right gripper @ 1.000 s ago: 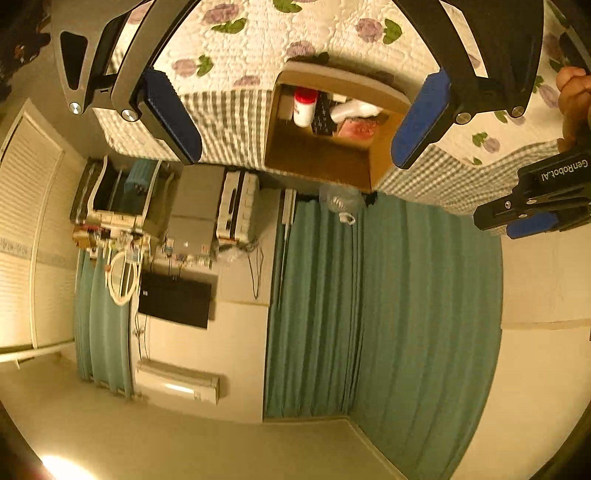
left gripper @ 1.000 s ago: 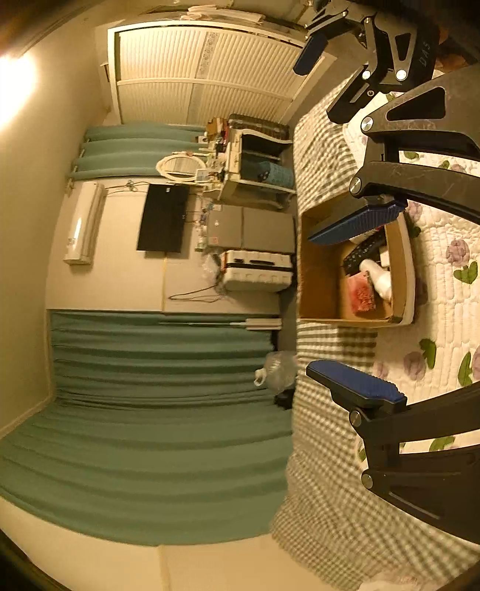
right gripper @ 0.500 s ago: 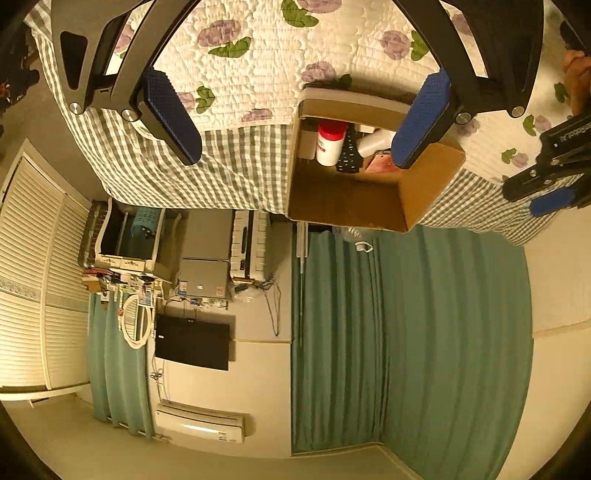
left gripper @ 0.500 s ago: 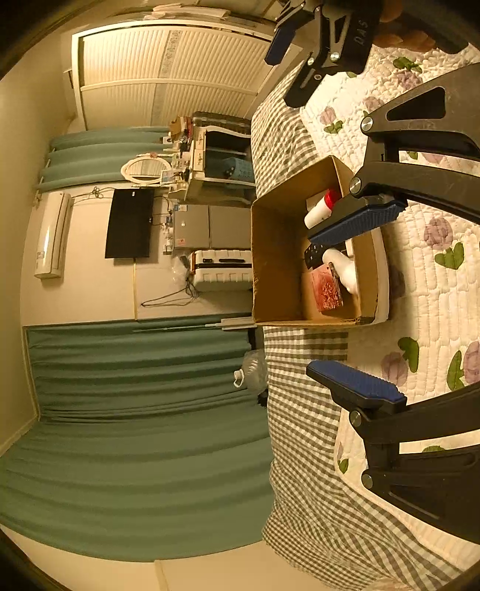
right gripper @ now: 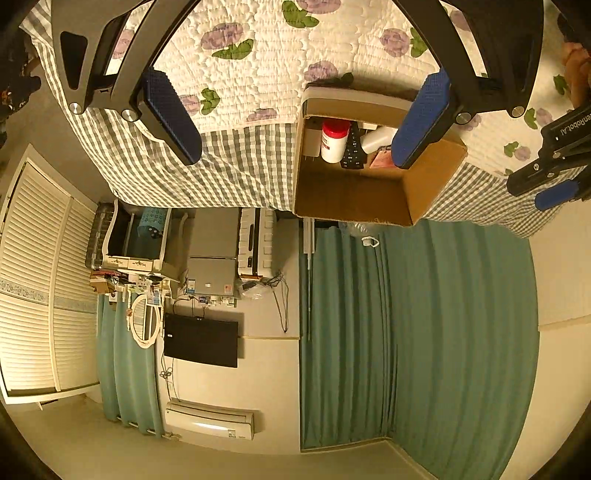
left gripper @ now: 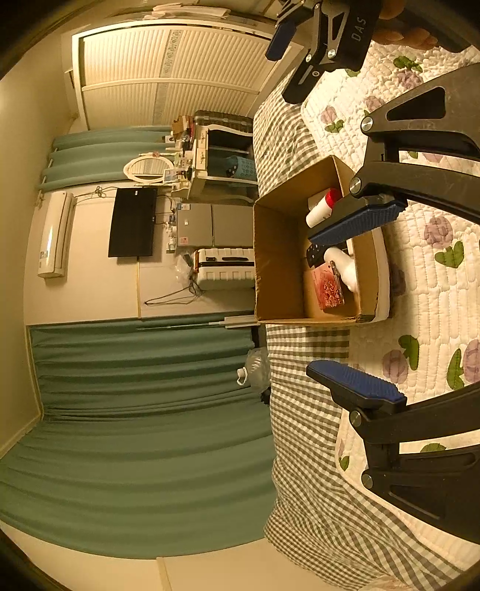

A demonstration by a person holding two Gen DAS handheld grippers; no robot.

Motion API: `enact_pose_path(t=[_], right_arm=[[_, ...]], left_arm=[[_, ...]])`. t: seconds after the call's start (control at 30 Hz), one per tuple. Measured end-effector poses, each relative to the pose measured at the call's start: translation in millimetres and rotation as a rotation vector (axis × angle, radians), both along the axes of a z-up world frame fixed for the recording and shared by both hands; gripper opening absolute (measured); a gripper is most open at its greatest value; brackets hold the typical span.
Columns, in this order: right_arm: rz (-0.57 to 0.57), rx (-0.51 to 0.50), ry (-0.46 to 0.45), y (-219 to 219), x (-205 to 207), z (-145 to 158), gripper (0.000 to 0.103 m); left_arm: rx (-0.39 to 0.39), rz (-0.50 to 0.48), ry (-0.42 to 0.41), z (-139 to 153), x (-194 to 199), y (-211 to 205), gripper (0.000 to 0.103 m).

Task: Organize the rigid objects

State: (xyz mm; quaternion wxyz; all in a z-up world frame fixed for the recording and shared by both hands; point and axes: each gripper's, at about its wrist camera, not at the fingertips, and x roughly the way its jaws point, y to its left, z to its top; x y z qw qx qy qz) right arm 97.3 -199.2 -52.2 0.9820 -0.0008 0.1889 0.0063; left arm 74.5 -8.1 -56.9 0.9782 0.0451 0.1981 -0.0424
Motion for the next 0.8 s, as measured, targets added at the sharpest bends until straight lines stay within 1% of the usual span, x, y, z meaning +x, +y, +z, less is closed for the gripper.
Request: enact_pose_path(t=[0.13,0.3,0.6,0.8], right_arm=[[0.001,-0.006,0.010,2.6,-0.8,-2.3,0.103],[0.011,-0.017,0.008,8.1,-3.0,-1.5,0.103],[0.016,-0.024,0.004,10.9,-5.4,-1.1,0.103],[0.016,-0.029,0.008,11.6,-6.5,-2.2,0.103]], left_arm=[[0.005,0.002,-0.005,0.9,-1.5,-1.5,0.068],[0.043,0.005,-0.024,-0.6,-4.8,-4.8,0.068],[0.037,0.013,-0.024,-0.5,-5.2,-2.1,0.068],[0.059,0.042,-0.035,0.7,-7.0,-1.3,0.068]])
